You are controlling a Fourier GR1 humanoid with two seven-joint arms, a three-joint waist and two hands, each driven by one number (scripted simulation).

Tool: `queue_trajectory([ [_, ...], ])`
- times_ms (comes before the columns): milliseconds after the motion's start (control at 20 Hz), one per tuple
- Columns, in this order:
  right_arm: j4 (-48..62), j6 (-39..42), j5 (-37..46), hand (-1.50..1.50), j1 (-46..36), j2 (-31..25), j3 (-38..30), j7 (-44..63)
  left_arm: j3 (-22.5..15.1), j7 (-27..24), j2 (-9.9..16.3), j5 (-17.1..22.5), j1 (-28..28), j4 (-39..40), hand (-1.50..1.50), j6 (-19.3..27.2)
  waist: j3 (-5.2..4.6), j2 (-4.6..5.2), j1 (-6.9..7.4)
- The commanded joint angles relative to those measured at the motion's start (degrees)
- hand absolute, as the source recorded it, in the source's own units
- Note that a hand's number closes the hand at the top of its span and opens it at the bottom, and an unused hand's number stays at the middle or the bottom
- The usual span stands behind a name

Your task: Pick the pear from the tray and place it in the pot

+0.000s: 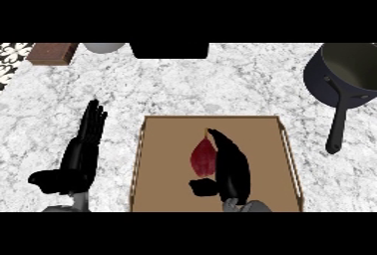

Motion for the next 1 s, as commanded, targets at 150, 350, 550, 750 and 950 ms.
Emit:
queue_trajectory([
  [150,5.82,-7.17,6.85,1.50,-4.90,0.02,-0.11,-0.43,2.21,1.08,0.54,0.30,0.09,-2.02,0.00,-1.21,0.01,0.02,0.17],
  [350,3.53,-3.36,7.91,1.50,-5.18,0.03,-2.34,-1.76,2.43,-1.97,-2.60,-0.88,-2.81,4.51,0.00,-1.10,-0.01,0.03,-0.20],
  [550,1.80,-6.35,10.20,1.50,-2.90,0.03,-0.88,-1.59,3.47,-0.53,-0.39,-0.65,2.91,-1.77,0.00,-3.50,0.00,-0.02,0.00],
  [750,4.47,-0.74,14.86,1.50,-13.33,0.03,-4.14,9.93,1.94,-1.74,-1.86,-2.22,0.47,0.63,0.00,-2.55,-0.04,0.04,0.28],
  [950,21.19,4.37,11.67,1.50,-24.22,-3.32,-19.96,10.97,0.28,-2.01,-2.33,-1.91,0.20,0.47,0.00,-3.67,-0.18,1.95,3.64],
])
